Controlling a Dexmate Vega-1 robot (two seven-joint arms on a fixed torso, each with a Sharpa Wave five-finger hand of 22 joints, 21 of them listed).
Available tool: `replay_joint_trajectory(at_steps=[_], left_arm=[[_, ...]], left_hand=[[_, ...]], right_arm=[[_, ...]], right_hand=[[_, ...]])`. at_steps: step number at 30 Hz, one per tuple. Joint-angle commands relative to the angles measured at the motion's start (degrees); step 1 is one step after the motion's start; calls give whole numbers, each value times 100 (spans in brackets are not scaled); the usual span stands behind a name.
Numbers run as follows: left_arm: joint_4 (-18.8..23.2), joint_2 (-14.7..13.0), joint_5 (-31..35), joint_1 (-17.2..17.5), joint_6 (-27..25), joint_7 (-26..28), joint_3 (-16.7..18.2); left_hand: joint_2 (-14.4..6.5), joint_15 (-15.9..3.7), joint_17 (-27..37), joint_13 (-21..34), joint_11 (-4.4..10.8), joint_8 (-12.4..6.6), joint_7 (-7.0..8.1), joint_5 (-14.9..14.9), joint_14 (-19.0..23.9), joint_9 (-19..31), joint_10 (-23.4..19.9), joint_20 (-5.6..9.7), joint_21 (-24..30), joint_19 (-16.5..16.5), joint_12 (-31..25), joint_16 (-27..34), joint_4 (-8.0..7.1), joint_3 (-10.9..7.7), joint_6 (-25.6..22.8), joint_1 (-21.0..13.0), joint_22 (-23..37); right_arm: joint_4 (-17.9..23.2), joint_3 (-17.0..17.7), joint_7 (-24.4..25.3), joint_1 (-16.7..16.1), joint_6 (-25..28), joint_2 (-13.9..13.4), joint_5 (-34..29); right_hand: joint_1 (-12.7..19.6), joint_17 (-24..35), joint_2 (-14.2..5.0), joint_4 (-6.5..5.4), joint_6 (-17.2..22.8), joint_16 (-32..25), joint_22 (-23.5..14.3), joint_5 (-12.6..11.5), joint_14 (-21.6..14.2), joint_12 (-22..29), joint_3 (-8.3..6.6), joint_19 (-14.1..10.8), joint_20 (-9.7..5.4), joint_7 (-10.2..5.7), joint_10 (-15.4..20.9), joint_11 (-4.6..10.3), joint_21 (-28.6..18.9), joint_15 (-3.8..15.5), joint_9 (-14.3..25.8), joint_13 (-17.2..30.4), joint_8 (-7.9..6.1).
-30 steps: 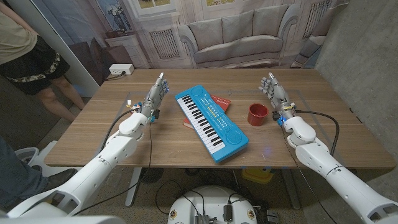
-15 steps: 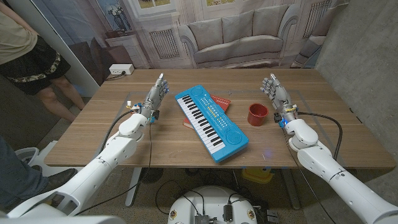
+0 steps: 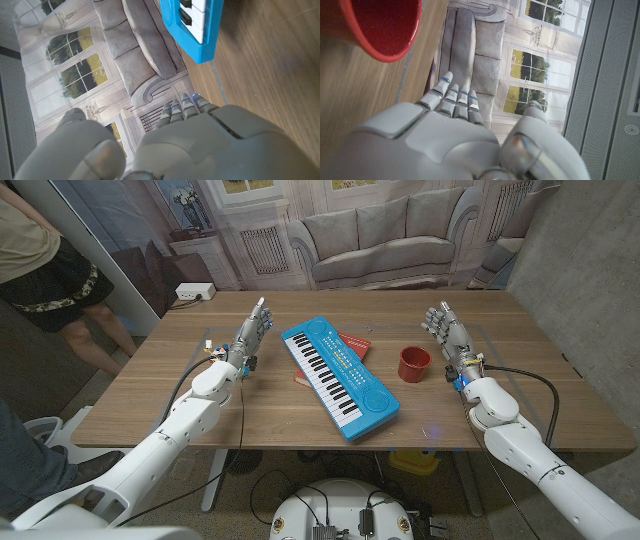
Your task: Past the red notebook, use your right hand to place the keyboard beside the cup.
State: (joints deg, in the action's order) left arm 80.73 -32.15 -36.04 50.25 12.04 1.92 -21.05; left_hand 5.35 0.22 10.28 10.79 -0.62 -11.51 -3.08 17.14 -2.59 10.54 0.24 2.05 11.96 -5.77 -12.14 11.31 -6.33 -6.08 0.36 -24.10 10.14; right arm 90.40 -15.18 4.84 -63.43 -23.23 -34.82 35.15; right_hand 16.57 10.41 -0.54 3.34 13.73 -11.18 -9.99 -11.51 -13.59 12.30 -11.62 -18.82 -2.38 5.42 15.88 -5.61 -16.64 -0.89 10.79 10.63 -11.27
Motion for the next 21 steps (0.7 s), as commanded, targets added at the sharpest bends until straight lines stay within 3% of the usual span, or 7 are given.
replay_joint_trajectory(at_steps=[1,10,21], left_arm=[[8,-30,27,-57,-43,-74,-43],[19,-99,87,-146,-172,-89,-80],[-191,-24,122,-306,-106,-190,-127]], left_hand=[[-10,14,11,17,-4,-33,-23,37,17,9,-47,176,-2,36,-32,-8,54,-11,-35,-53,10],[-19,15,11,17,5,-30,-23,38,22,9,-47,177,-3,46,-26,-12,60,-7,-42,-68,10],[-36,17,12,17,15,-16,-18,41,16,10,-20,179,-9,50,-8,-22,69,-3,-26,-95,11]], right_arm=[[320,140,20,-280,84,-153,91],[578,282,25,-542,53,-225,189],[735,349,-66,-725,-8,-301,188]], right_hand=[[41,0,13,50,80,-37,-21,17,-122,43,-11,-188,-25,3,72,-10,-49,6,22,6,-45],[29,2,35,52,101,-43,-18,21,-180,49,12,-278,-17,28,105,-22,-53,6,23,6,-46],[13,11,13,41,87,-35,-19,18,-197,35,21,-236,-126,28,88,-20,1,4,25,7,-34]])
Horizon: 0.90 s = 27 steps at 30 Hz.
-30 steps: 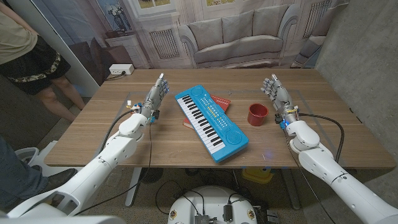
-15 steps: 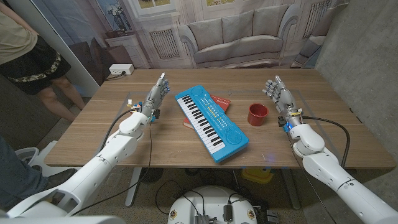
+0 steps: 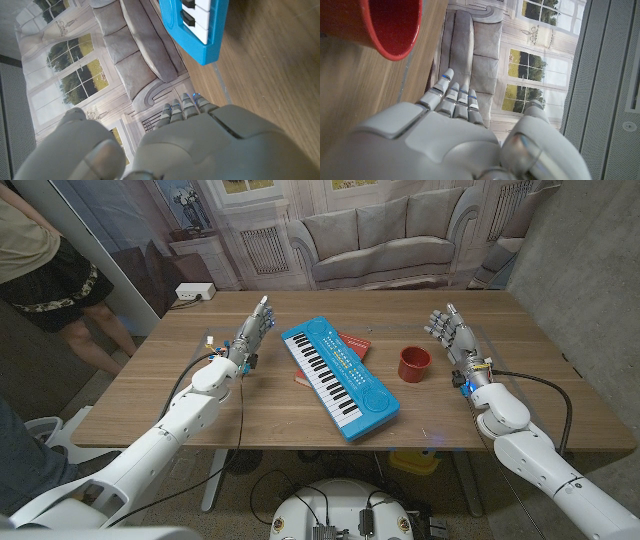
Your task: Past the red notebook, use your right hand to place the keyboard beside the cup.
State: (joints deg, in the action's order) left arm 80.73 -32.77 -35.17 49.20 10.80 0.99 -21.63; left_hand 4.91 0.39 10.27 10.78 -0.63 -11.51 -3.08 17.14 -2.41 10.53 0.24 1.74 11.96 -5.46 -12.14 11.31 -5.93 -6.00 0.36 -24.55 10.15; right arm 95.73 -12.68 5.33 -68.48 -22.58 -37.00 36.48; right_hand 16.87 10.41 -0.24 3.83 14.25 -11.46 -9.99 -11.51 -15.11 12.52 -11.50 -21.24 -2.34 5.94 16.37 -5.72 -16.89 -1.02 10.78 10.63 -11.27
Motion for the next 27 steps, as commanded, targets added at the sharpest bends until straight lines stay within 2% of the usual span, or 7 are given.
replay_joint_trajectory(at_steps=[1,27], left_arm=[[-208,43,33,-213,17,-109,-73],[-374,136,69,-362,128,-122,-76]], left_hand=[[7,-2,12,17,15,-14,-17,42,-2,11,-20,209,-9,21,-8,-23,30,-11,-24,-53,10],[-27,0,13,18,12,-2,-20,45,-7,12,-16,165,-21,27,7,-36,47,1,-25,-106,11]], right_arm=[[224,111,-111,-241,-71,-85,68],[777,534,-368,-939,-120,-298,494]], right_hand=[[-18,12,-19,-9,35,-6,-19,18,-45,11,8,6,-130,-23,35,-11,28,17,26,7,-33],[-28,15,-32,-8,193,-14,-21,16,-171,30,34,-110,-114,-56,128,-34,65,7,43,8,-84]])
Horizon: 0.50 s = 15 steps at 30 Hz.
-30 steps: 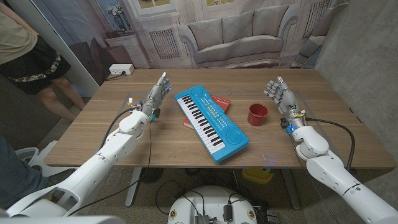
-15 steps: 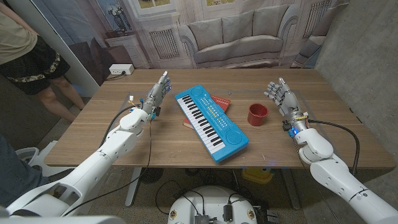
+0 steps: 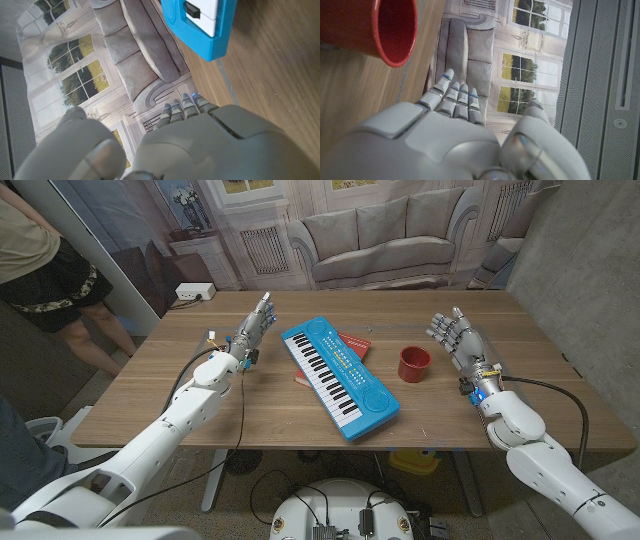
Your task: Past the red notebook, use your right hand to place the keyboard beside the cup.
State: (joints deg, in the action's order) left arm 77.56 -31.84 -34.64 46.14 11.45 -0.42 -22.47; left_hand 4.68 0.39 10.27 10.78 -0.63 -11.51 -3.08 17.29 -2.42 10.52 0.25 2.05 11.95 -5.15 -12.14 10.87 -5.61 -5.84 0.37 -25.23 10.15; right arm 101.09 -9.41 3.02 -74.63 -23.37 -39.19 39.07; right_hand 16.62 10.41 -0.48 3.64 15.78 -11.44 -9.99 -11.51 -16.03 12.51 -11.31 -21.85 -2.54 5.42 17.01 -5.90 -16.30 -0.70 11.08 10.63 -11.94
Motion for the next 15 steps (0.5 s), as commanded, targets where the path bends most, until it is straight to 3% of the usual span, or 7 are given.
replay_joint_trajectory(at_steps=[1,15], left_arm=[[-57,45,24,-57,80,26,11],[96,4,26,41,55,101,34]], left_hand=[[-5,0,14,18,14,-2,-24,30,-7,12,-17,122,-23,-8,7,8,16,-13,-26,-39,11],[-16,-3,14,18,14,2,-14,31,-1,13,-24,117,-27,-5,10,6,23,-2,-31,-61,11]], right_arm=[[227,215,-182,-345,-81,-70,251],[430,375,-424,-702,-122,-92,510]], right_hand=[[-3,15,-8,11,35,-16,-21,16,-82,31,16,-55,-96,-4,67,-13,5,-23,14,8,-16],[6,13,-16,20,22,-26,-22,15,-175,52,25,-141,-79,7,151,-2,20,-8,22,9,-3]])
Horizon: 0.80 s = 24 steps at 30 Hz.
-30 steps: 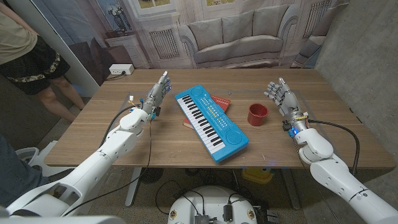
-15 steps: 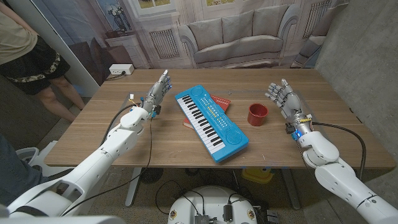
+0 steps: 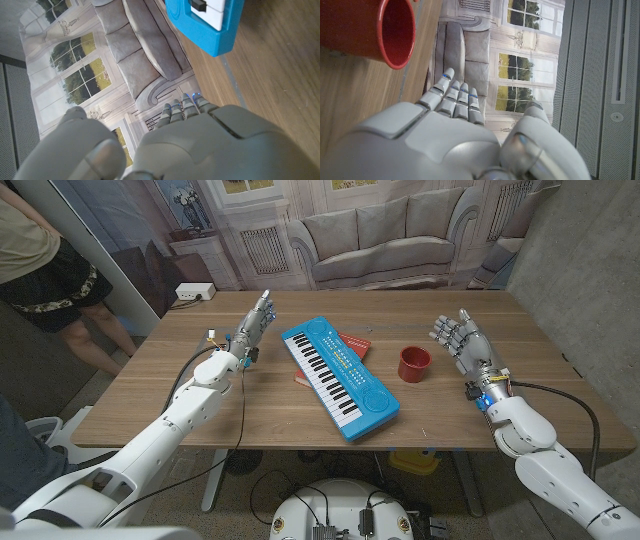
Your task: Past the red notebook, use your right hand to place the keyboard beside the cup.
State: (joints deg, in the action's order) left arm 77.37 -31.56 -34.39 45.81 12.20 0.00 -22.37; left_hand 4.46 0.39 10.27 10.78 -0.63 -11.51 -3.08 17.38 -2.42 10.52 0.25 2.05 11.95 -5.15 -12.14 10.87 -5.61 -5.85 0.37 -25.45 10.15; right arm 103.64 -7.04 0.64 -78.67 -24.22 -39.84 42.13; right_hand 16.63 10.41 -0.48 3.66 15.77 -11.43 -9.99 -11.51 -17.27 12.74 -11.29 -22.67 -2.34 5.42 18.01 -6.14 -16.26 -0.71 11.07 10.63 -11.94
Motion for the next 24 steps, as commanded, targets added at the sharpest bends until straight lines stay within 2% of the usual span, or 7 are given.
replay_joint_trajectory(at_steps=[1,14,24], left_arm=[[127,-27,1,79,-30,65,22],[220,-13,39,66,-80,98,-20],[142,44,86,-22,-56,96,-58]], left_hand=[[5,-2,14,18,7,2,-14,21,0,13,-25,118,-27,-4,10,6,24,-1,-31,-41,11],[-3,-7,15,18,6,7,-13,20,2,14,-29,111,-30,-1,14,4,28,12,-32,-57,12],[-8,-8,16,18,10,9,-11,20,7,14,-39,105,-32,1,13,4,31,22,-34,-68,13]], right_arm=[[189,147,-206,-324,-45,-27,219],[477,345,-261,-694,9,-121,290],[724,500,-268,-956,175,-192,375]], right_hand=[[7,13,-16,18,22,-26,-22,15,-54,30,24,-67,-97,4,55,24,15,-7,23,9,-2],[19,10,-10,33,45,-40,-23,16,-161,39,35,-166,-59,58,112,0,18,-55,28,10,-4],[29,9,-6,42,42,-36,-23,17,-193,46,41,-200,-34,69,148,-14,29,-65,30,10,1]])
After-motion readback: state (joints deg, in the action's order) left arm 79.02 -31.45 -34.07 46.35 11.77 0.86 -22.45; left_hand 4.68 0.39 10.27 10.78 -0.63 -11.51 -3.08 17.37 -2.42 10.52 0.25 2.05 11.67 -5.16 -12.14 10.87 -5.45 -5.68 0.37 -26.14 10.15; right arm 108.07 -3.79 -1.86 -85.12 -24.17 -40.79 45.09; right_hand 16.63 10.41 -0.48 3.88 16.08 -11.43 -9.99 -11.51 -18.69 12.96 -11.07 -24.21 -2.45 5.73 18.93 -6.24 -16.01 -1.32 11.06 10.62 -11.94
